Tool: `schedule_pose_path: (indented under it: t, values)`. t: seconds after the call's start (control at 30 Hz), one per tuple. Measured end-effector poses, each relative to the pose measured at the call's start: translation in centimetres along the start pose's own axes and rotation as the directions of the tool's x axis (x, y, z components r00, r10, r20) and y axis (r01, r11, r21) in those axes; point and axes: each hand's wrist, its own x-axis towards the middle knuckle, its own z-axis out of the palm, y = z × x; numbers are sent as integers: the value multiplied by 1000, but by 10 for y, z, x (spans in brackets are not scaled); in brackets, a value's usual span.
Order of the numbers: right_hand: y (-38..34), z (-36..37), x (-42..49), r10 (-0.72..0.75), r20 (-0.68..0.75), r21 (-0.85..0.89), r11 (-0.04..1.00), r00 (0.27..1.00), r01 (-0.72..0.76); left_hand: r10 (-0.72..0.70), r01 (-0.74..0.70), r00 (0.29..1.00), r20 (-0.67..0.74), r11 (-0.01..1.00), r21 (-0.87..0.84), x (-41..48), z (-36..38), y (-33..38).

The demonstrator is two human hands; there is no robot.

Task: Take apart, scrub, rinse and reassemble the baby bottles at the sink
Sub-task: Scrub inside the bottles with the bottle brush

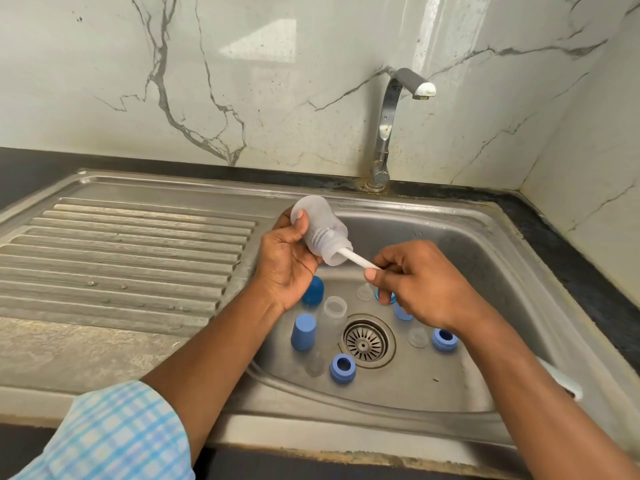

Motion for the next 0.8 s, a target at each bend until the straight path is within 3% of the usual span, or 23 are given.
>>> schedule_pose_path:
  t: [0.23,0.4,0.5,0.63,0.8]
  values:
    - [2,9,4,119,66,155,979,991,-128,-83,85,994,74,996,-19,-3,8,-11]
    - [5,24,8,148,-148,-161,972,978,-171,-73,77,997,-30,982,171,1,8,-15]
    - [-6,28,3,68,-215,-261,957,974,-124,-30,64,994,-109,942,330,3,11,-19]
    - [-9,21,2,9,-240,-252,965,971,-71,41,1,986,-163,968,251,10,6,-3]
    - [0,5,5,-19,-99,-284,959,995,-10,32,-23,990,-140,998,60,11,-3,9]
